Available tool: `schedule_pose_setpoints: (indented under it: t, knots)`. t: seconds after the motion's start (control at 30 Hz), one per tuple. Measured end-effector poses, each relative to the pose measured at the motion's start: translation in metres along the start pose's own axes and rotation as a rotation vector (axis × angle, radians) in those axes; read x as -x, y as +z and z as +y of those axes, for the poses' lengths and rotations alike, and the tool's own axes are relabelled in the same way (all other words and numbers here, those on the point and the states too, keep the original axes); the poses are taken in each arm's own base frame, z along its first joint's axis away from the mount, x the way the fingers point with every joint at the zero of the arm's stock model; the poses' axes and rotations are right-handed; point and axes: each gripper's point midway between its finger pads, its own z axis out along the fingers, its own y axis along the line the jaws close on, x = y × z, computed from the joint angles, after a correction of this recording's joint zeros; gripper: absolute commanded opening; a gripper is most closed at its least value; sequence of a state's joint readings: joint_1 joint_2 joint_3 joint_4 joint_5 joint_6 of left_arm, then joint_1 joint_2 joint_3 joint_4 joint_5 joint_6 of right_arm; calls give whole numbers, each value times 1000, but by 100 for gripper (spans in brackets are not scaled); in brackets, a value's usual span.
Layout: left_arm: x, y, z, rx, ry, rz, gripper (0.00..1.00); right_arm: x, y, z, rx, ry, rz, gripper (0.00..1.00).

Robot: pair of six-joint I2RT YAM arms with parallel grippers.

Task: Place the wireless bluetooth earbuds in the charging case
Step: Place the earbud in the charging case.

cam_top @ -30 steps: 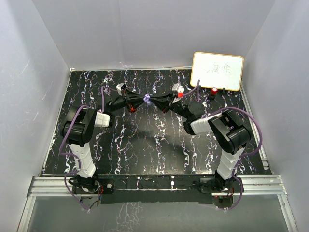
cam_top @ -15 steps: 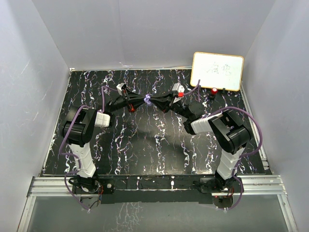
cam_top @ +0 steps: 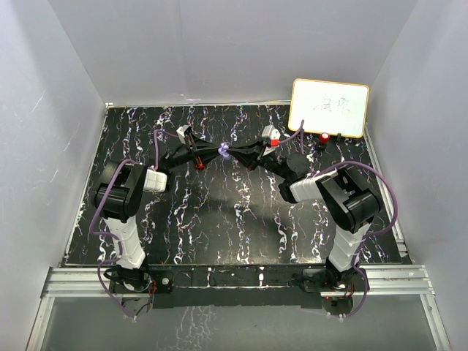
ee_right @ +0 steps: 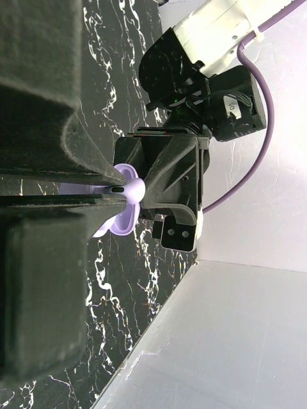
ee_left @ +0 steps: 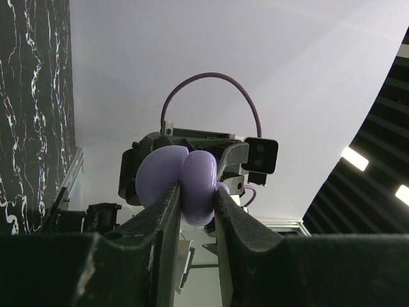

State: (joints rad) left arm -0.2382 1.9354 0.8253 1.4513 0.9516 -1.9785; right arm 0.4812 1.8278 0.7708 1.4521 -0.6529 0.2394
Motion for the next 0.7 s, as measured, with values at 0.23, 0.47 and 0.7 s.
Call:
schedule_pose_setpoints:
  t: [0.23,0.47,0.7]
  knots:
    - [0,1,-2,-4,5,0,0,0,0,0,1,3,1,0]
    - [0,1,-2,-4,5,1,0,-1,-1,1,1,3,2,0]
    - [0,2,-2,-4,6,2,0,-2,-3,2,0,-4,7,0]
